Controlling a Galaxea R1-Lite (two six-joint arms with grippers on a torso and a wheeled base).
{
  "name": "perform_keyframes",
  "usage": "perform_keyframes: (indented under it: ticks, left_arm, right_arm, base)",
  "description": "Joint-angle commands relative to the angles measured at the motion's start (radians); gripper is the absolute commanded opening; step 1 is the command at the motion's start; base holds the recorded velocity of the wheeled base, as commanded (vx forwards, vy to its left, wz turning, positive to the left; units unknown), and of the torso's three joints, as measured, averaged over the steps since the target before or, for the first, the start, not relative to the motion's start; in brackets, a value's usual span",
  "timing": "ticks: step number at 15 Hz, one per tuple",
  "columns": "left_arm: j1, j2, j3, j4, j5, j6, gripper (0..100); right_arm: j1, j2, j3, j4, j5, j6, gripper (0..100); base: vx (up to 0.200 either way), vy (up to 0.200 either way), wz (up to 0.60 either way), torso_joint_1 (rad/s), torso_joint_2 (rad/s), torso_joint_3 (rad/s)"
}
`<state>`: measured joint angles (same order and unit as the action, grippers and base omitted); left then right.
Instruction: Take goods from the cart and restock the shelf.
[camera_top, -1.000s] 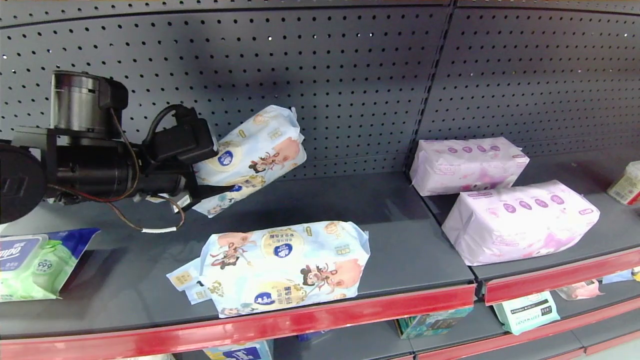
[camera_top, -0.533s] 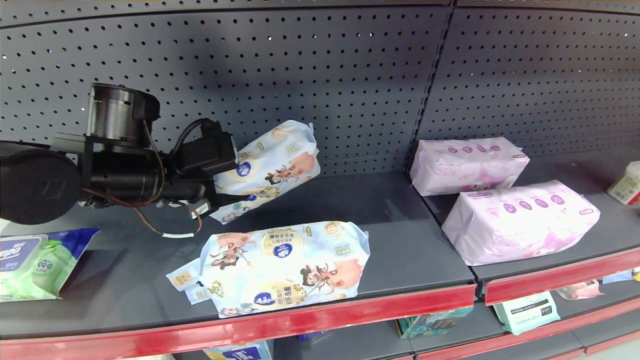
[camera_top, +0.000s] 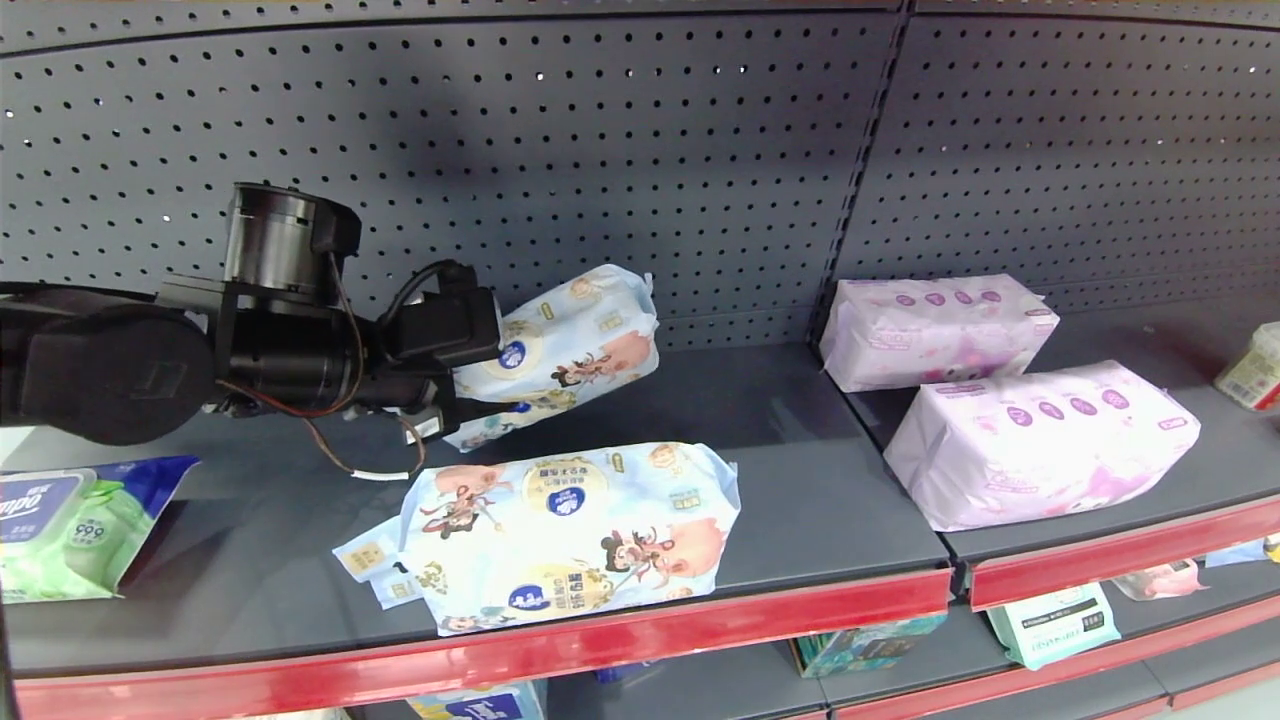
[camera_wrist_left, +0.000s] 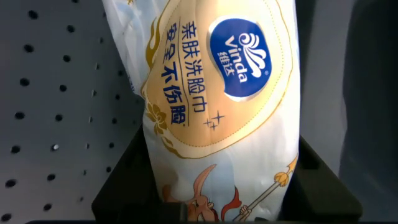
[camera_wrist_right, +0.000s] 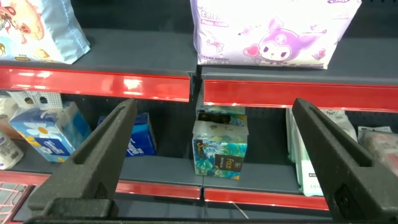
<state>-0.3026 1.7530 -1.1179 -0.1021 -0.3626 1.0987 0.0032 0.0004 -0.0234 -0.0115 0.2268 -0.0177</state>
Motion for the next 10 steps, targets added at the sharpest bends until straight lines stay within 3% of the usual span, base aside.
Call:
perform_keyframes:
  ticks: [1, 10]
  left_arm:
    - [-0.001, 0.013, -0.007, -0.001, -0.006, 0.007, 0]
    - [-0.009, 0.016, -0.008, 0.010, -0.004, 0.007, 0]
  right_arm:
    - [0.000, 0.000, 0.000, -0.001, 0.000, -0.001, 100]
    - [0.000, 0.000, 0.000, -0.001, -0.001, -0.001, 100]
  base:
    - [0.000, 0.000, 0.00, 0.000, 0.00, 0.000]
    - [0.000, 0.000, 0.00, 0.000, 0.00, 0.000]
